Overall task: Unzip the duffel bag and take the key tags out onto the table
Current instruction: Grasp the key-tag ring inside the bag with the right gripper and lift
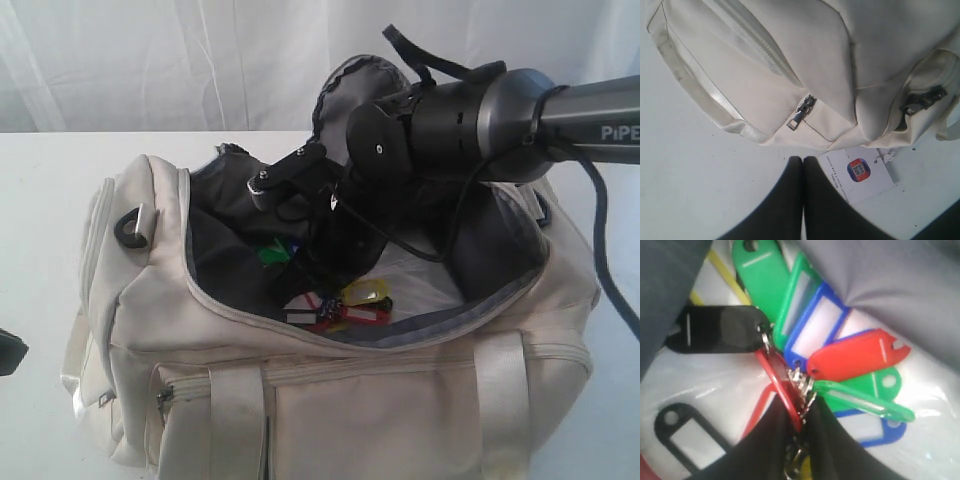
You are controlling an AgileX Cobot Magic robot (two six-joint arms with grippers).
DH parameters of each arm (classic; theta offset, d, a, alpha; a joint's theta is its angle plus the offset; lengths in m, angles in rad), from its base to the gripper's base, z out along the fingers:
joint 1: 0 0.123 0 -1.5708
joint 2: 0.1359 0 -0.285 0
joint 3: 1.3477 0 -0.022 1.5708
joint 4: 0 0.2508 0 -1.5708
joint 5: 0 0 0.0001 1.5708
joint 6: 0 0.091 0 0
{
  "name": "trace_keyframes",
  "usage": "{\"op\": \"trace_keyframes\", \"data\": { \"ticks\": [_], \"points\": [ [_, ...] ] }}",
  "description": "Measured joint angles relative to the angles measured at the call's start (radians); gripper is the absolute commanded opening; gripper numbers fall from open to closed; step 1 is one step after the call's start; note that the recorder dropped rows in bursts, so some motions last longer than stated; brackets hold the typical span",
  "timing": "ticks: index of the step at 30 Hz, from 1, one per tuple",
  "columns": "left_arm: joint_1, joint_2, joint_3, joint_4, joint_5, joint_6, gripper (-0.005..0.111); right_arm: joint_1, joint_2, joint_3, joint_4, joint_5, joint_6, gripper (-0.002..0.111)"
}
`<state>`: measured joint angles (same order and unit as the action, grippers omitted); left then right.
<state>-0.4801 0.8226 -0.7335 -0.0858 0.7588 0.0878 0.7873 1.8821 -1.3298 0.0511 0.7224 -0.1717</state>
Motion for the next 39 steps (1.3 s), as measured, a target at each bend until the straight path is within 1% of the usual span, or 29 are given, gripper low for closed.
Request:
{"op": "trace_keyframes", "data": {
  "ticks": [17, 29, 33, 39],
  "points": [
    [0.0, 0.0, 0.0, 0.0, 0.0, 0.0, 0.0, 0.0, -0.283, -0.062, -0.029, 0.081, 0.011, 0.0],
    [0.0, 0.0, 0.0, 0.0, 0.0, 0.0, 0.0, 0.0, -0.337, -0.062, -0.044, 0.153, 0.011, 0.0],
    [0.0, 0.0, 0.0, 0.0, 0.0, 0.0, 0.0, 0.0, -0.363, -0.062, -0.077, 0.166, 0.015, 0.0],
    [0.0, 0.0, 0.0, 0.0, 0.0, 0.0, 0.0, -0.014, -0.463, -0.062, -0.192, 0.235, 0.081, 0.0]
  ]
}}
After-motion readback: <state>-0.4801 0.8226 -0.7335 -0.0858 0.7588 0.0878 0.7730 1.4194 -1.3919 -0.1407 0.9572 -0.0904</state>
